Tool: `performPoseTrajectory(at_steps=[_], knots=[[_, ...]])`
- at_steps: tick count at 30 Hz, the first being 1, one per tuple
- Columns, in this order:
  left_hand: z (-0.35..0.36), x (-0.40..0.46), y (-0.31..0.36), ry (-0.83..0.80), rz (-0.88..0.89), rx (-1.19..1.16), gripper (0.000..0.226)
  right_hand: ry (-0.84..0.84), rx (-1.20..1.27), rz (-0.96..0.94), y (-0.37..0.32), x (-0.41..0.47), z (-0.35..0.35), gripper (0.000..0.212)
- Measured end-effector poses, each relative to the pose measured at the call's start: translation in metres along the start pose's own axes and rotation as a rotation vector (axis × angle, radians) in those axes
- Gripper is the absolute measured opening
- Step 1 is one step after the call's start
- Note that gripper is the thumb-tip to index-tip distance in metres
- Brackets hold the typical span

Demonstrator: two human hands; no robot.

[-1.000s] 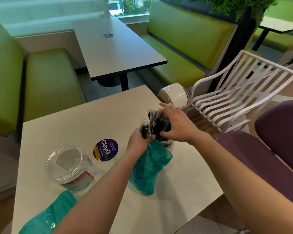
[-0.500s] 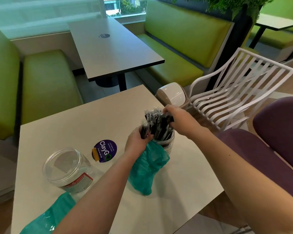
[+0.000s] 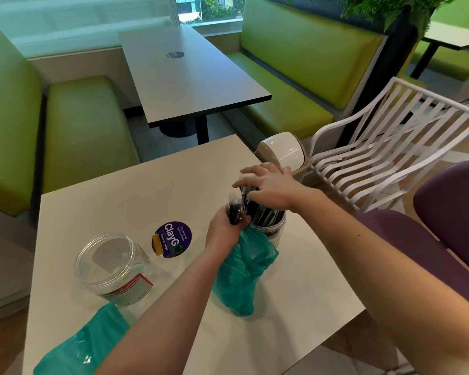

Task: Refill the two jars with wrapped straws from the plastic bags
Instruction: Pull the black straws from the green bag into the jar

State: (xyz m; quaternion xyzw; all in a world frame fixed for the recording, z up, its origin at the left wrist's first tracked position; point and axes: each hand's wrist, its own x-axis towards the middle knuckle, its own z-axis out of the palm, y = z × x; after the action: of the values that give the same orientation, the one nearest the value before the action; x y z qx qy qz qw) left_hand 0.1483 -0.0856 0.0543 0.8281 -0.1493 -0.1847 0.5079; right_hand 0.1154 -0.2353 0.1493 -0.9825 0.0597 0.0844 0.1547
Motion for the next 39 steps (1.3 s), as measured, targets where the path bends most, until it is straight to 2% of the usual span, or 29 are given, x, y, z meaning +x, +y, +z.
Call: performPoseTrajectory(at_steps=[2,6,8,12,17,22,24,27,30,32,34,37,39], knots=[[0.001,0.000,-0.001,0.010,-0.005,0.003,0.023,0.005,-0.066,0.016,0.006,0.002,0.006,0.046],[0.003,0.000,-0.003,0.027,-0.027,0.009,0.030,0.087,-0.044,0.117,0.016,-0.002,0.009,0.071],[0.004,0.000,-0.003,0.039,-0.028,0.014,0.031,0.110,0.043,0.134,0.018,-0.005,0.013,0.075],[0.005,0.000,-0.003,0.048,-0.029,0.042,0.021,0.194,0.177,0.091,0.016,-0.006,0.020,0.053],[0.005,-0.001,-0.002,0.048,-0.031,0.073,0.020,0.364,0.176,0.089,0.011,-0.009,0.022,0.046],[0.004,0.001,0.000,0.049,-0.034,0.078,0.024,0.292,0.128,0.117,0.013,-0.017,0.032,0.047],[0.001,0.001,0.001,0.049,-0.043,0.065,0.027,0.318,0.103,0.105,0.013,-0.021,0.031,0.048],[-0.006,0.000,0.002,0.050,-0.031,0.019,0.027,0.488,0.041,0.099,0.005,-0.031,0.029,0.044],[-0.015,-0.001,0.000,0.041,-0.018,-0.026,0.025,0.664,0.020,0.125,-0.020,-0.050,0.032,0.024],[-0.021,-0.003,-0.003,0.047,-0.007,-0.055,0.024,0.634,0.189,0.137,-0.040,-0.062,0.040,0.006],[-0.025,-0.004,-0.005,0.042,0.004,-0.062,0.025,0.481,0.373,0.199,-0.055,-0.070,0.054,0.006],[-0.030,-0.008,-0.007,0.037,-0.012,-0.081,0.025,0.174,0.485,0.323,-0.067,-0.072,0.082,0.047],[-0.033,-0.012,-0.007,0.023,-0.034,-0.084,0.024,0.106,0.517,0.369,-0.068,-0.068,0.097,0.068]])
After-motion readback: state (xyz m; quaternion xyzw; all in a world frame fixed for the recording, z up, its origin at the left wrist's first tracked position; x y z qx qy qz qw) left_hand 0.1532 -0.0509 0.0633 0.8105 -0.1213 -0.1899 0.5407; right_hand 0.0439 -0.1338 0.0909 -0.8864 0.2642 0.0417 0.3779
